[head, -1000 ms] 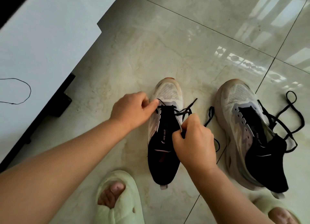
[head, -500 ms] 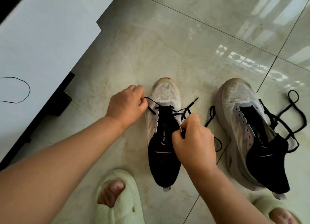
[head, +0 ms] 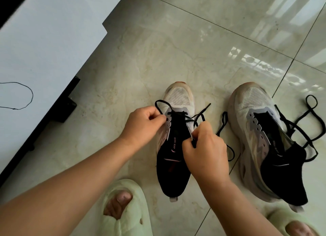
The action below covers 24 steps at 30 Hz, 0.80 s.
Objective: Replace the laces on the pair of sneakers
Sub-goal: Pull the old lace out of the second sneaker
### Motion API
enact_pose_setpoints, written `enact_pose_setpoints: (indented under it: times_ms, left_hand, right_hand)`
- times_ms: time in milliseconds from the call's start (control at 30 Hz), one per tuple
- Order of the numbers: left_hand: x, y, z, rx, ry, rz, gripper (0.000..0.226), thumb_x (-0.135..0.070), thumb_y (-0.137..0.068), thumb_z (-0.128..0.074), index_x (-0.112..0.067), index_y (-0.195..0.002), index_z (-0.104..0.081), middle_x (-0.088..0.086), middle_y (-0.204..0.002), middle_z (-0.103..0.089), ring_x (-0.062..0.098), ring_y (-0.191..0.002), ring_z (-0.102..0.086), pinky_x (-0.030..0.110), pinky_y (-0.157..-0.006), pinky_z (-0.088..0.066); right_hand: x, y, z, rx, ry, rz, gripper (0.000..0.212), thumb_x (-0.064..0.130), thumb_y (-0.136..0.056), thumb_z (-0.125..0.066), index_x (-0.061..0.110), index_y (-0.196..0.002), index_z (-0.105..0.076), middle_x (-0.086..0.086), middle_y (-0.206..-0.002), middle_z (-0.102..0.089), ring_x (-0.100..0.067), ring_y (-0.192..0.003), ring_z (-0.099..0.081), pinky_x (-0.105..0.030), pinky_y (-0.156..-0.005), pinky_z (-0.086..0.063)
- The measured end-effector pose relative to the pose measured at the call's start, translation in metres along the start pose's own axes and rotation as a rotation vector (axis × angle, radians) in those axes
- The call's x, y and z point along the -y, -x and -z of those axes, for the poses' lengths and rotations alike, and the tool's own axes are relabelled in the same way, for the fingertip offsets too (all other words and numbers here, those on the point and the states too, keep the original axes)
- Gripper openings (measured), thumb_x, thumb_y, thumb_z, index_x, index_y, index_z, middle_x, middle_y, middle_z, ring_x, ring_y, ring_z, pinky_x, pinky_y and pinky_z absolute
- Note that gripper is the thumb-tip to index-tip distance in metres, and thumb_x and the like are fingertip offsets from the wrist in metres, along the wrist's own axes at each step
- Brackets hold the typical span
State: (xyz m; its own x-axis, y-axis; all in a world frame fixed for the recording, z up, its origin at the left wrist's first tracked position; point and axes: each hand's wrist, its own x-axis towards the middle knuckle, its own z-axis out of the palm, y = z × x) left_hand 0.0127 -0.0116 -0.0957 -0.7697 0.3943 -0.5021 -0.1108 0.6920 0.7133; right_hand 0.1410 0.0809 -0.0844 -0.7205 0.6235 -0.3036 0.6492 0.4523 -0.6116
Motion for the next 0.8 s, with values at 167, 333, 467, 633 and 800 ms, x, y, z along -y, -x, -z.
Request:
enact_pose_setpoints:
  times_ms: [167, 333, 467, 633, 800]
  left_hand:
    - [0.0, 0.001, -0.008, -0.047, -0.017, 0.0, 0.022, -0.029, -0.076, -0.073, -0.016, -0.062, -0.061, -0.012, -0.048, -0.052, -0.002, -0.042, -0.043, 0.011, -0.045, -0.035]
    - [0.004, -0.009, -0.001, -0.155, -0.149, -0.129, 0.018, -0.018, -0.078, -0.07, -0.018, -0.064, -0.059, -0.008, -0.056, -0.056, 0.005, -0.05, -0.049, 0.018, -0.052, -0.04]
    - [0.021, -0.031, 0.027, -0.323, -0.624, -0.223, 0.005, -0.019, -0.081, -0.06, -0.015, -0.079, -0.059, 0.001, -0.077, -0.057, 0.024, -0.071, -0.055, 0.031, -0.058, -0.038]
    - [0.024, -0.031, 0.034, -0.325, -0.595, -0.155, 0.015, -0.033, -0.082, -0.062, -0.022, -0.072, -0.06, -0.007, -0.07, -0.058, 0.016, -0.064, -0.051, 0.027, -0.056, -0.033]
    - [0.006, 0.002, 0.001, -0.133, -0.166, 0.038, 0.05, -0.055, -0.071, -0.065, -0.006, -0.062, -0.062, -0.001, -0.051, -0.057, 0.015, -0.048, -0.051, 0.027, -0.054, -0.044]
  right_hand:
    - [0.002, 0.0, -0.002, 0.004, -0.001, 0.0, 0.018, 0.015, -0.081, -0.051, 0.015, -0.076, -0.034, 0.003, -0.057, -0.045, -0.017, -0.052, -0.043, -0.03, -0.045, -0.027]
    - [-0.001, 0.001, -0.001, -0.013, -0.015, -0.004, 0.023, 0.013, -0.081, -0.052, 0.017, -0.072, -0.032, 0.003, -0.056, -0.045, -0.01, -0.05, -0.041, -0.02, -0.043, -0.026]
    - [-0.002, 0.001, -0.001, -0.014, -0.02, -0.01, 0.023, 0.014, -0.082, -0.052, 0.018, -0.071, -0.032, 0.003, -0.055, -0.045, -0.01, -0.049, -0.041, -0.02, -0.042, -0.026]
    - [-0.002, 0.001, -0.001, -0.006, -0.02, -0.014, 0.021, 0.014, -0.082, -0.052, 0.017, -0.072, -0.034, 0.003, -0.056, -0.046, -0.013, -0.051, -0.044, -0.022, -0.044, -0.029]
    - [-0.001, 0.001, 0.0, -0.009, -0.022, -0.005, 0.021, 0.014, -0.082, -0.052, 0.018, -0.073, -0.033, 0.004, -0.056, -0.046, -0.012, -0.05, -0.043, -0.022, -0.043, -0.027]
